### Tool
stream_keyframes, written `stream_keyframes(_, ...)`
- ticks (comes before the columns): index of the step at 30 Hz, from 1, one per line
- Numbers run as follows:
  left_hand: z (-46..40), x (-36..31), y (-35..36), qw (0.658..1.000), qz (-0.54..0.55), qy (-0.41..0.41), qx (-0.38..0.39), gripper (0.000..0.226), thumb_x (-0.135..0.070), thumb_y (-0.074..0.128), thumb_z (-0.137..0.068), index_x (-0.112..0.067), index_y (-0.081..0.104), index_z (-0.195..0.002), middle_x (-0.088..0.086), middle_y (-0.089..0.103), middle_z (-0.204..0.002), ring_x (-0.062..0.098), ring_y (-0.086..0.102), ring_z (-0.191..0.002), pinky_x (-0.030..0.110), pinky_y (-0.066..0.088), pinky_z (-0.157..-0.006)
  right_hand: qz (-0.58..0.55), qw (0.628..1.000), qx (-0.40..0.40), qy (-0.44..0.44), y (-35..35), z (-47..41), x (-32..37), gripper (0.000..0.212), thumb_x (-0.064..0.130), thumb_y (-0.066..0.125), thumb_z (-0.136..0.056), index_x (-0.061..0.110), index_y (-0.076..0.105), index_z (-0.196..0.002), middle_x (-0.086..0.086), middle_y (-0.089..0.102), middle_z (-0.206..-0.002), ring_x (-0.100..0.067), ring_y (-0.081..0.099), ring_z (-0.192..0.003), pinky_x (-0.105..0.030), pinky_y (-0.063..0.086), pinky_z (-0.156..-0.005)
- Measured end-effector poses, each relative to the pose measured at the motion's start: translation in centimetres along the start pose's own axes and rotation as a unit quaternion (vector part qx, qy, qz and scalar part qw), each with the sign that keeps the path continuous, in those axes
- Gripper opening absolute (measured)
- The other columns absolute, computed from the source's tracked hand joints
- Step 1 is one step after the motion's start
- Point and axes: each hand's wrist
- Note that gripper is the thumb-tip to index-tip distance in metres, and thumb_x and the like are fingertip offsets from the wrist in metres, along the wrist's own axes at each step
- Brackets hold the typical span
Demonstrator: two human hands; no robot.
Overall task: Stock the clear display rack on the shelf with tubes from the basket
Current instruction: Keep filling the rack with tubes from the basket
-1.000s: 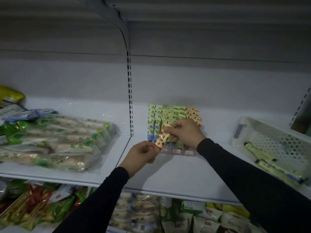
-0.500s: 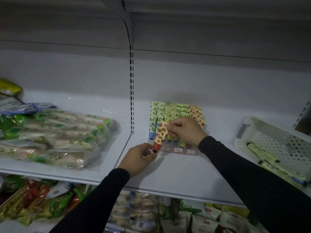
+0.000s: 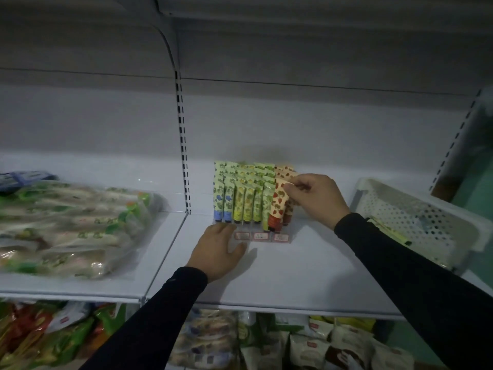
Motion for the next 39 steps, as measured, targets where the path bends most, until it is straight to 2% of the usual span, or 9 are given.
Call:
stream_keyframes(3,-0.2,-0.8,0.8,1.0,-0.019,0.008,0.014,0.07,-0.055,0.043,-0.092,-0.01,0.043,-0.145,0.009,0.044,-0.149,0.025,0.036,-0.138,0.03,0.025,-0.112,0.01,1.0,-0.014,0.011,-1.4,0.4,-1.6,0.017,0.024,0.068,-0.089,0.011,0.074,-0.097,0.003,0.071,-0.082,-0.008,0.064,-0.073,-0.026,0.052,-0.076)
stream_keyframes(7,-0.2,-0.9,1.8,0.999,-0.037,0.016,0.02,0.092,-0.068,0.023,-0.076,-0.006,0.052,-0.138,0.013,0.054,-0.138,0.031,0.046,-0.128,0.035,0.034,-0.108,0.054,0.998,-0.015,0.004,-2.4,1.0,-3.4,0.02,0.026,0.065,-0.092,0.01,0.076,-0.099,0.0,0.074,-0.089,-0.013,0.067,-0.084,-0.028,0.053,-0.083)
stream_keyframes(9,0.1,-0.4,2.4,0.999,-0.047,0.018,0.021,0.087,-0.068,0.027,-0.078,-0.007,0.057,-0.132,0.012,0.059,-0.13,0.031,0.051,-0.122,0.035,0.038,-0.105,0.061,0.998,-0.013,0.003,-2.5,1.0,-4.1,0.021,0.027,0.064,-0.092,0.011,0.076,-0.101,0.0,0.075,-0.092,-0.011,0.067,-0.085,-0.024,0.05,-0.081)
stream_keyframes(12,0.8,0.0,3.1,0.998,-0.046,0.011,0.035,0.067,-0.064,0.039,-0.084,-0.012,0.062,-0.119,0.005,0.061,-0.115,0.026,0.053,-0.111,0.033,0.042,-0.098,0.07,0.998,-0.008,0.003,-2.1,0.9,-4.7,0.023,0.027,0.062,-0.094,0.01,0.076,-0.101,0.001,0.074,-0.093,-0.009,0.064,-0.085,-0.019,0.043,-0.077)
stream_keyframes(15,1.0,0.3,3.5,0.996,-0.064,0.02,0.064,0.058,-0.07,0.035,-0.085,-0.02,0.059,-0.103,-0.003,0.057,-0.107,0.02,0.051,-0.106,0.032,0.042,-0.093,0.079,0.997,-0.004,0.005,-1.3,0.6,-5.0,0.025,0.028,0.061,-0.094,0.011,0.076,-0.103,0.001,0.074,-0.096,-0.007,0.062,-0.085,-0.014,0.04,-0.073)
stream_keyframes(18,1.0,0.2,3.5,0.992,-0.092,0.03,0.08,0.068,-0.073,0.025,-0.081,-0.02,0.058,-0.108,-0.002,0.056,-0.114,0.02,0.048,-0.111,0.032,0.039,-0.096,0.098,0.995,-0.001,-0.001,-0.7,0.3,-5.2,0.025,0.029,0.059,-0.095,0.01,0.076,-0.098,0.0,0.075,-0.094,-0.01,0.063,-0.084,-0.01,0.042,-0.069)
stream_keyframes(21,1.0,0.2,3.6,0.992,-0.097,0.033,0.078,0.072,-0.074,0.023,-0.081,-0.018,0.057,-0.112,0.0,0.056,-0.119,0.02,0.047,-0.113,0.033,0.038,-0.098,0.107,0.994,0.006,-0.007,-0.3,0.1,-5.3,0.027,0.027,0.058,-0.096,0.006,0.076,-0.094,-0.006,0.075,-0.091,-0.019,0.065,-0.086,-0.027,0.049,-0.079)
stream_keyframes(35,0.8,0.5,4.0,0.991,-0.11,0.04,0.067,0.067,-0.073,0.024,-0.081,-0.02,0.056,-0.106,-0.002,0.056,-0.115,0.02,0.048,-0.11,0.034,0.04,-0.096,0.144,0.989,0.02,-0.009,0.7,-1.0,-5.4,0.033,0.026,0.057,-0.095,-0.001,0.074,-0.087,-0.015,0.073,-0.087,-0.026,0.065,-0.083,-0.033,0.049,-0.078)
stream_keyframes(39,0.8,0.4,3.9,0.99,-0.112,0.038,0.071,0.072,-0.075,0.021,-0.079,-0.02,0.055,-0.112,-0.001,0.055,-0.121,0.02,0.046,-0.115,0.034,0.038,-0.099,0.134,0.991,0.014,-0.011,0.9,-1.0,-5.5,0.035,0.025,0.056,-0.096,-0.003,0.073,-0.085,-0.016,0.073,-0.083,-0.027,0.065,-0.078,-0.029,0.046,-0.073)
Point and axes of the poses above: each hand's wrist, its own z-axis away from the middle knuckle, its own y-axis out of the palm, x = y × z
